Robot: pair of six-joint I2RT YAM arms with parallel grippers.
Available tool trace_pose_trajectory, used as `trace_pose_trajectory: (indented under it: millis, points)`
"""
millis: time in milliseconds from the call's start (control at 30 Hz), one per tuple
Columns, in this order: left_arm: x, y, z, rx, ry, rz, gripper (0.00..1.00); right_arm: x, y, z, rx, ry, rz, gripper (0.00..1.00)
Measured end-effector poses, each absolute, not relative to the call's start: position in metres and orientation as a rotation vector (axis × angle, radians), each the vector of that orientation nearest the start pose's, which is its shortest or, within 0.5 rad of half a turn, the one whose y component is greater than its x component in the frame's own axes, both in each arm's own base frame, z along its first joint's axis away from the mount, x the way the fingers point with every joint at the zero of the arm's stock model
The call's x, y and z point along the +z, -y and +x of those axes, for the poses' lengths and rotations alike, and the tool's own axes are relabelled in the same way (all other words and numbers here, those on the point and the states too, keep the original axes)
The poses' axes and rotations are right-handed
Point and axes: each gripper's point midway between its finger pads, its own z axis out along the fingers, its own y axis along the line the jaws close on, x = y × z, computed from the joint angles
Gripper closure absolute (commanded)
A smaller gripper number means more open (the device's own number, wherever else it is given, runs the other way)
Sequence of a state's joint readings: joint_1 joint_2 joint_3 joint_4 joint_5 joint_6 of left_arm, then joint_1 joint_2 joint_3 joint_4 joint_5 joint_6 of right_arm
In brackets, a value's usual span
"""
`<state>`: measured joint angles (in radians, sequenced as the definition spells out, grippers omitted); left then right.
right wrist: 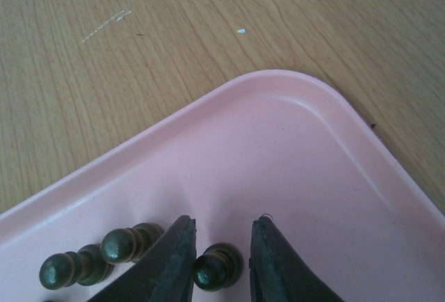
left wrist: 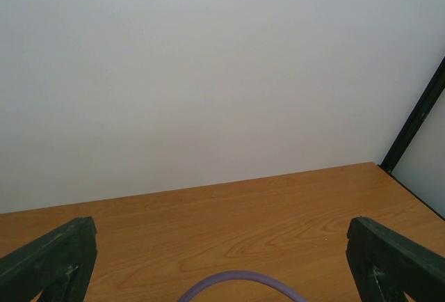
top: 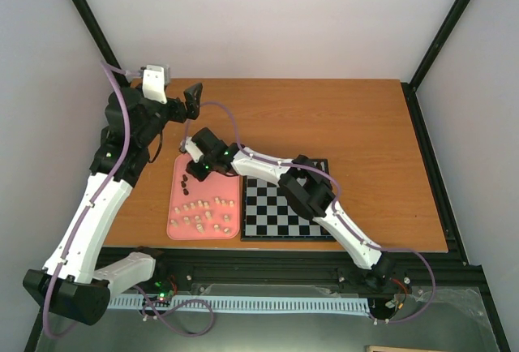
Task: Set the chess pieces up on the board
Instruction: Pick up the chess piece from the storage box.
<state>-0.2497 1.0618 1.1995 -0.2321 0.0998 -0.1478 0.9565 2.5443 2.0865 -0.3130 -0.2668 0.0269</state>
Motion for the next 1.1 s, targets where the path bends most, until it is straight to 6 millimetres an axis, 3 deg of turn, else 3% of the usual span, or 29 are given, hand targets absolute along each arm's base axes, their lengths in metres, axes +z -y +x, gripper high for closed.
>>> trace_pose_trajectory:
  millis: [167, 433, 567, 733, 967, 1100]
  points:
    - [0.412, 0.108, 0.355, -0.383, -1.676, 0.162, 0.0, 0.039, -0.561, 0.344, 0.753, -2.129, -1.215, 0.88]
    - [0.412, 0.108, 0.356, -0.38, -1.677, 0.16, 0.0, 0.038, -0.558, 0.35, 0.708, -2.128, -1.193, 0.94]
    - [0.412, 0.108, 0.356, -0.38, -1.677, 0.159, 0.0, 0.04, -0.543, 0.346, 0.661, -2.148, -1.179, 0.94]
    - [0.412, 0.108, 0.356, -0.38, -1.677, 0.16, 0.0, 0.065, -0.504, 0.332, 0.587, -2.178, -1.129, 0.94]
    - [0.406, 0.11, 0.36, -0.384, -1.695, 0.164, 0.0, 0.146, -0.433, 0.315, 0.519, -2.097, -0.921, 0.94]
    - [0.402, 0.113, 0.363, -0.394, -1.705, 0.174, 0.0, 0.155, -0.386, 0.307, 0.454, -2.118, -0.799, 0.94]
